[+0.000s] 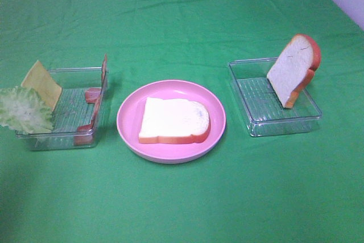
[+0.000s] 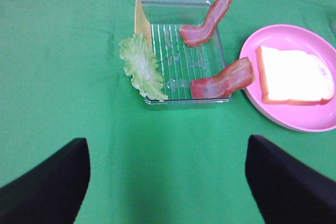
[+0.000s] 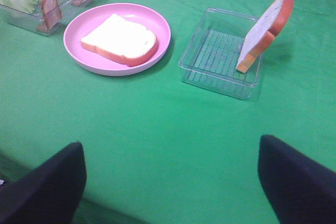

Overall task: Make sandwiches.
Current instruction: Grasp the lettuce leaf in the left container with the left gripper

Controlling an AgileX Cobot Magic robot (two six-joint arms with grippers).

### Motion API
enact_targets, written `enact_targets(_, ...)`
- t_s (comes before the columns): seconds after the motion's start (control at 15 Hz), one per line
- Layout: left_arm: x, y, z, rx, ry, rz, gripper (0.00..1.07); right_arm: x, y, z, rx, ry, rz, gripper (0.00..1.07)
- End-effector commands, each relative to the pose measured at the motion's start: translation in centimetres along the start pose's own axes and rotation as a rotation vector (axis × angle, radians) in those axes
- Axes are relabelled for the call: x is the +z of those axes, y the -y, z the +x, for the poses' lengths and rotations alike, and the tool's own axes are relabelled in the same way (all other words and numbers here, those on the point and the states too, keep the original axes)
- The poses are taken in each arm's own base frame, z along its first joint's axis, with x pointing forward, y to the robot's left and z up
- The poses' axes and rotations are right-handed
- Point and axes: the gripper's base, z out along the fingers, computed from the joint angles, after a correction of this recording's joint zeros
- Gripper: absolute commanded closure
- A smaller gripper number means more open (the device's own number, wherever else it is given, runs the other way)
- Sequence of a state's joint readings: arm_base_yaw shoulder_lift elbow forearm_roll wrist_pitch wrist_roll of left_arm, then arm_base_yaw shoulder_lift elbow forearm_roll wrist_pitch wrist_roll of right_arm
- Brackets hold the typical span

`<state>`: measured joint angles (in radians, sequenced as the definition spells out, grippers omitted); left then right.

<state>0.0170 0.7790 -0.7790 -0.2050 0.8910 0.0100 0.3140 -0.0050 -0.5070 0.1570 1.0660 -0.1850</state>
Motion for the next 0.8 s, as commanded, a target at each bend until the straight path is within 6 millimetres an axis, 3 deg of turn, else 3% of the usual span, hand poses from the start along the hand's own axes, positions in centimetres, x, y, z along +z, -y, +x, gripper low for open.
enact_targets(0.07, 3.2, -0.4, -2.6, -0.011, -0.132, -0.037, 0.3, -0.1, 0.0, 0.2, -0.015, 0.009, 0.0, 0.22)
enact_targets(0.13, 3.9, -0.5, -3.0, -0.011, -0.15, -0.041, 0.3, -0.1, 0.0, 0.2, -0.015, 0.009, 0.0, 0.22)
enact_targets(0.33, 8.9, -1.3, -4.9, -0.019, -0.296, -0.07, 0.3, -0.1, 0.0, 0.2, -0.015, 0.009, 0.0, 0.22)
enact_targets(0.53, 12.4, -1.8, -6.4, -0.015, -0.383, -0.092, 0.3, -0.1, 0.0, 0.2, -0.015, 0.009, 0.0, 0.22)
enact_targets(0.8, 16.7, -2.6, -6.9, -0.012, -0.475, -0.114, 0.3, -0.1, 0.0, 0.2, -0.016, 0.009, 0.001, 0.22)
